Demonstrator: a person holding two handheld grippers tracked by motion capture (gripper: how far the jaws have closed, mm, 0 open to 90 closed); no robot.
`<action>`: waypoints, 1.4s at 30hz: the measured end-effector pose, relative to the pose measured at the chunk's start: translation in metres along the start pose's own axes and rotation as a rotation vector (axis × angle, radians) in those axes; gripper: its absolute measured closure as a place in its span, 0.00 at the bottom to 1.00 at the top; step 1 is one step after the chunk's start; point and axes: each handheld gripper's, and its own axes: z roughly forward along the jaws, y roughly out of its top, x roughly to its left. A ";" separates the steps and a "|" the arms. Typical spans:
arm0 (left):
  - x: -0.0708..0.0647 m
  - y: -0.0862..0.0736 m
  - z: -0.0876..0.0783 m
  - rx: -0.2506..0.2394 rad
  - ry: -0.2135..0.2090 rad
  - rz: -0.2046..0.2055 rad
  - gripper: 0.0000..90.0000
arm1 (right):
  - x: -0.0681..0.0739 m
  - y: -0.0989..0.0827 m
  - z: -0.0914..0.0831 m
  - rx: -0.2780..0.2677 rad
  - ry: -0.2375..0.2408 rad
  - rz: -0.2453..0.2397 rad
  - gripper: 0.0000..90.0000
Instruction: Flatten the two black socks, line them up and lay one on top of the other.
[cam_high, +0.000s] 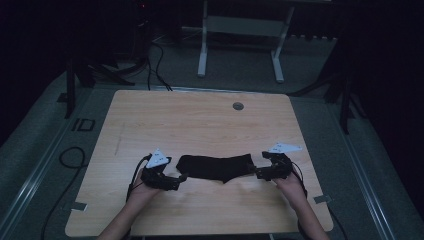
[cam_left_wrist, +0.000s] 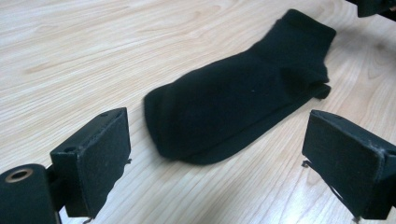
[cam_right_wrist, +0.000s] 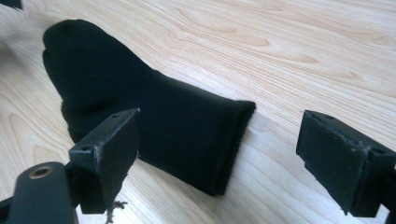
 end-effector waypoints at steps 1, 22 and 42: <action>0.001 -0.002 -0.003 0.001 0.009 0.004 0.09 | -0.001 -0.002 -0.001 -0.002 -0.008 0.000 0.14; 0.029 -0.047 -0.057 0.019 0.096 -0.019 0.09 | -0.031 -0.051 -0.040 0.008 -0.095 0.070 0.15; 0.041 -0.069 -0.086 -0.013 0.134 -0.106 0.09 | -0.040 -0.074 -0.062 -0.010 -0.154 0.134 0.15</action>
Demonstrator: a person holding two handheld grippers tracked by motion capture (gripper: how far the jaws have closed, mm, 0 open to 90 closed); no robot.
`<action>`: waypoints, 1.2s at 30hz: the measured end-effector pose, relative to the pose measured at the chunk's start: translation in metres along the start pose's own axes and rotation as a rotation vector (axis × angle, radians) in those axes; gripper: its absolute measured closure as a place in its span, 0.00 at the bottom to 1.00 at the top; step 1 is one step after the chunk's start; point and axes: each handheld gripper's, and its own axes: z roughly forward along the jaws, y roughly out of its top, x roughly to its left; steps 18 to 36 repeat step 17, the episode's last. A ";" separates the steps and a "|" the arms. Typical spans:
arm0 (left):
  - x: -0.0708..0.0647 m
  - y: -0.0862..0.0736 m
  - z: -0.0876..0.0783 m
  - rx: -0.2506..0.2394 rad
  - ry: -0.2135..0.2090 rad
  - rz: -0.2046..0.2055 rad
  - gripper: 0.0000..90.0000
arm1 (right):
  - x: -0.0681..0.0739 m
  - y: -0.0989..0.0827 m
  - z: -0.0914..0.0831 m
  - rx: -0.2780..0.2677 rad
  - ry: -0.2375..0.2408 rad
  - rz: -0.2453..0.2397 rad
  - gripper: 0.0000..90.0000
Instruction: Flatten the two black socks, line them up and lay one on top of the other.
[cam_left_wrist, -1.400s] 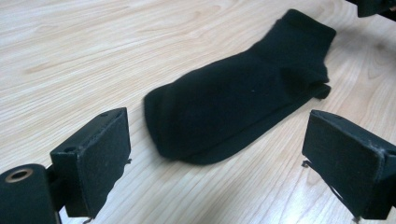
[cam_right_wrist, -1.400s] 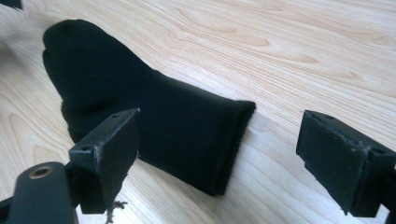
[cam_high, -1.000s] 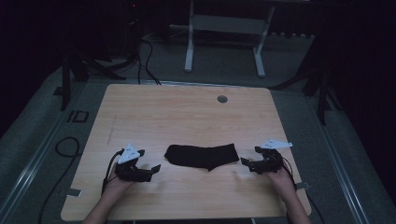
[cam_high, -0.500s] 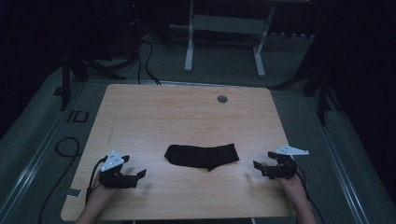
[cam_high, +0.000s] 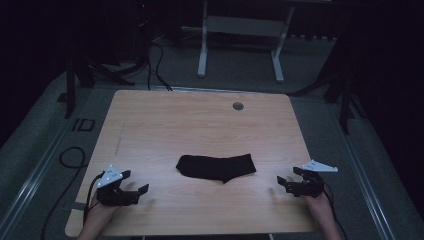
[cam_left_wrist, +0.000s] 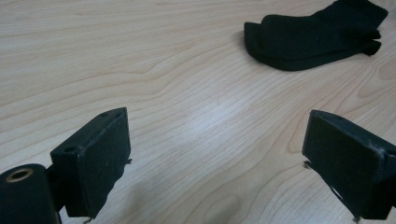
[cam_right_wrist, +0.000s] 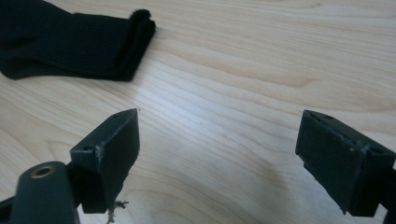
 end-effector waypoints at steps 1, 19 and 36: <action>0.000 -0.001 -0.001 -0.006 0.004 -0.003 0.09 | -0.001 -0.001 0.000 -0.004 -0.008 -0.001 0.15; 0.000 -0.004 -0.001 -0.035 -0.014 -0.031 0.09 | -0.012 -0.010 -0.005 -0.054 -0.049 0.029 0.15; 0.000 -0.004 -0.001 -0.035 -0.014 -0.031 0.09 | -0.012 -0.010 -0.005 -0.054 -0.049 0.029 0.15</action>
